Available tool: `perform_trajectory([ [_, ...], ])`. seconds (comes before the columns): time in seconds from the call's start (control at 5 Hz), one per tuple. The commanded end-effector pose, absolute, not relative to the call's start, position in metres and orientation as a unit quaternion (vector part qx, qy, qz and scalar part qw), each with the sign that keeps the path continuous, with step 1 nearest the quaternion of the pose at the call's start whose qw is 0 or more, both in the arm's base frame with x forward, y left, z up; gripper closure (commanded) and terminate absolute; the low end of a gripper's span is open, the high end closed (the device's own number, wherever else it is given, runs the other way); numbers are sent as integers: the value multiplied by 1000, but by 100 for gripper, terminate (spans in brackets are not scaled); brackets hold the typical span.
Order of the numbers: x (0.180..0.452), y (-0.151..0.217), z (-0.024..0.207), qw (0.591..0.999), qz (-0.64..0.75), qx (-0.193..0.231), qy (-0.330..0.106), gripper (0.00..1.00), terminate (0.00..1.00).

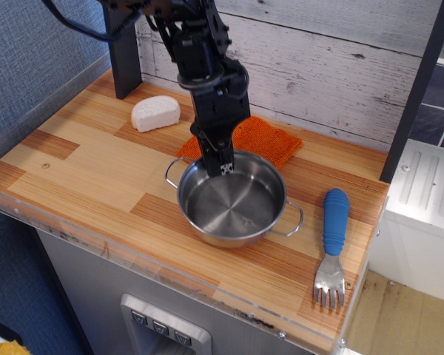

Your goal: Pick the vessel from left side and pace it cloth

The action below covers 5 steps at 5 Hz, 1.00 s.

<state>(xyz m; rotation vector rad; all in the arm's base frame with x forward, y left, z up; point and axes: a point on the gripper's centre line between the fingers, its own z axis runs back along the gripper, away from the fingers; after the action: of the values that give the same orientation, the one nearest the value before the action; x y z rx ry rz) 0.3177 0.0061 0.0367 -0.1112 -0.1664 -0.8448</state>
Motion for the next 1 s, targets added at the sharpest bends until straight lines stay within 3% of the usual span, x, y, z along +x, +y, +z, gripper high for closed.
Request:
perform_trajectory([
  [0.0,345,20,88,922,-358,-42,-143,100,0],
  [0.4,374,40,89,937,-317,-39,-143,100,0],
  [0.8,394,52,66,948,-294,-32,-120,100,0],
])
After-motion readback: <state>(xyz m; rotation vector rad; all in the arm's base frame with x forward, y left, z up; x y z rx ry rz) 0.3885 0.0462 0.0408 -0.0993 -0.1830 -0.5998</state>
